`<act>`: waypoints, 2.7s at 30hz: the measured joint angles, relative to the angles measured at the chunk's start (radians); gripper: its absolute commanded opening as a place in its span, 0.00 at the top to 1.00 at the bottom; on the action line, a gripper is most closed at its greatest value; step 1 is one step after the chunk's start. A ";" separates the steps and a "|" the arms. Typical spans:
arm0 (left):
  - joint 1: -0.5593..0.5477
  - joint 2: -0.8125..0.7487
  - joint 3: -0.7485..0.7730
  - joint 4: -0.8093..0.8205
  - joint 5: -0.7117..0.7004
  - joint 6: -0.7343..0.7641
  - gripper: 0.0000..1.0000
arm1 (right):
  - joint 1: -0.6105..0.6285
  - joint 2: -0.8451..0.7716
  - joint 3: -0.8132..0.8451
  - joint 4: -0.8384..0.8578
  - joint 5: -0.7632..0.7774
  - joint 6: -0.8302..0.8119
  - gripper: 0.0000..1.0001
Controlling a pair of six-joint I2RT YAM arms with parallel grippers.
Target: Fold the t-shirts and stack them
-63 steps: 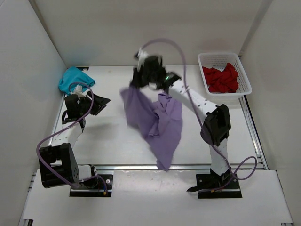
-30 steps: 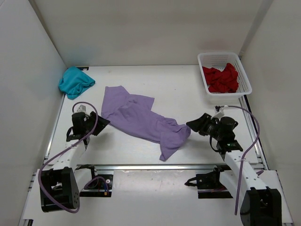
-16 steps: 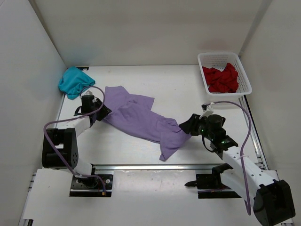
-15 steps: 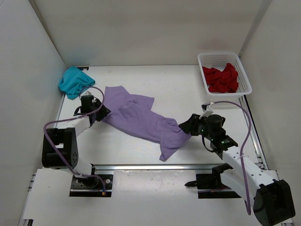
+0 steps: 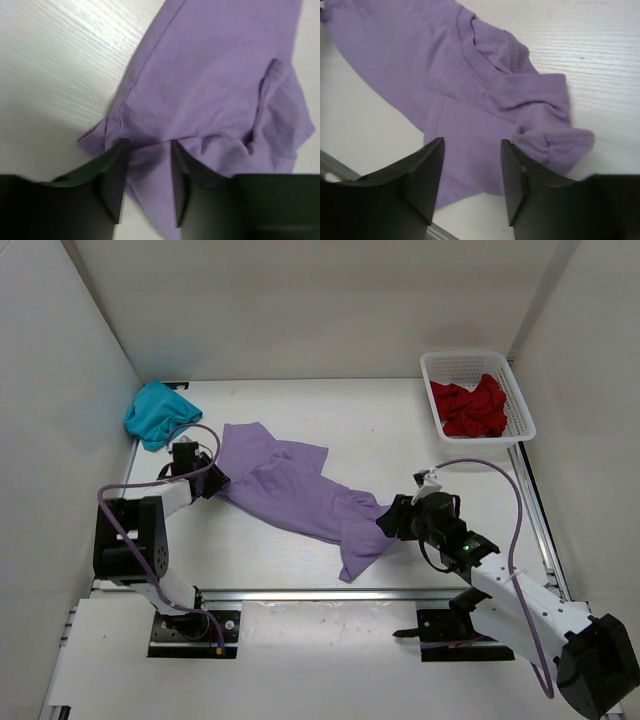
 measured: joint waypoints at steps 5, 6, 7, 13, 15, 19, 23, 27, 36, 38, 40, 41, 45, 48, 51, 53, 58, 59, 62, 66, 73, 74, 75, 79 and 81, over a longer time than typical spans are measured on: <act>-0.024 0.083 0.020 0.001 0.011 -0.006 0.72 | 0.165 -0.048 0.066 -0.127 0.184 -0.052 0.80; -0.032 0.079 0.020 0.002 0.009 -0.006 0.76 | 0.189 -0.033 0.102 -0.145 0.197 -0.065 0.85; -0.041 0.074 0.020 0.003 0.008 -0.008 0.78 | 0.205 -0.005 0.139 -0.153 0.198 -0.076 0.92; -0.056 0.055 0.021 0.031 0.015 -0.020 1.00 | 0.277 0.269 0.296 -0.135 0.183 -0.125 0.73; -0.051 0.055 0.021 0.038 0.018 -0.024 1.00 | 0.297 0.354 0.299 -0.127 0.165 -0.132 0.63; -0.046 0.055 0.019 0.049 0.020 -0.028 0.79 | 0.317 0.510 0.319 -0.127 0.138 -0.145 0.56; -0.037 0.005 -0.033 0.078 0.024 -0.042 0.60 | 0.333 0.591 0.361 -0.122 0.145 -0.148 0.55; -0.021 -0.057 -0.079 0.090 0.022 -0.050 0.55 | 0.353 0.604 0.386 -0.114 0.179 -0.154 0.58; -0.024 -0.053 -0.095 0.108 0.022 -0.050 0.57 | 0.379 0.703 0.428 -0.098 0.270 -0.170 0.63; -0.023 -0.053 -0.095 0.109 0.022 -0.051 0.58 | 0.381 0.723 0.430 -0.098 0.286 -0.172 0.65; -0.022 -0.051 -0.095 0.109 0.022 -0.051 0.59 | 0.381 0.740 0.440 -0.097 0.297 -0.173 0.70; -0.022 -0.049 -0.095 0.109 0.022 -0.051 0.60 | 0.381 0.743 0.443 -0.096 0.304 -0.173 0.72; -0.024 -0.035 -0.095 0.109 0.022 -0.050 0.64 | 0.381 0.743 0.446 -0.090 0.327 -0.176 0.88; -0.025 -0.030 -0.095 0.109 0.022 -0.050 0.69 | 0.380 0.752 0.451 -0.089 0.340 -0.173 1.00; -0.024 -0.021 -0.095 0.106 0.022 -0.048 0.74 | 0.380 0.754 0.452 -0.089 0.348 -0.169 1.00; -0.025 -0.021 -0.094 0.103 0.022 -0.044 0.75 | 0.380 0.735 0.447 -0.094 0.354 -0.167 1.00; -0.014 -0.028 -0.084 0.080 0.019 -0.031 0.65 | 0.360 0.478 0.358 -0.120 0.349 -0.151 1.00; -0.009 -0.031 -0.084 0.074 0.019 -0.026 0.63 | 0.341 0.397 0.333 -0.127 0.341 -0.143 1.00; 0.004 -0.038 -0.083 0.066 0.018 -0.017 0.57 | 0.254 0.193 0.275 -0.131 0.317 -0.121 1.00; 0.008 -0.038 -0.083 0.061 0.019 -0.017 0.57 | 0.125 0.002 0.179 -0.158 0.285 -0.097 1.00; 0.012 -0.032 -0.082 0.039 0.027 -0.017 0.47 | 0.118 -0.013 0.131 -0.204 0.233 -0.081 1.00; 0.018 -0.037 -0.082 0.033 0.027 -0.016 0.45 | 0.117 -0.008 0.130 -0.205 0.225 -0.080 1.00; 0.027 -0.049 -0.088 0.029 0.023 -0.016 0.42 | 0.116 -0.007 0.129 -0.204 0.219 -0.080 1.00; 0.046 -0.133 -0.118 0.003 -0.003 -0.013 0.42 | 0.110 -0.007 0.115 -0.181 0.190 -0.081 1.00; 0.038 -0.140 -0.114 0.007 -0.007 -0.012 0.44 | 0.111 -0.007 0.109 -0.174 0.180 -0.081 1.00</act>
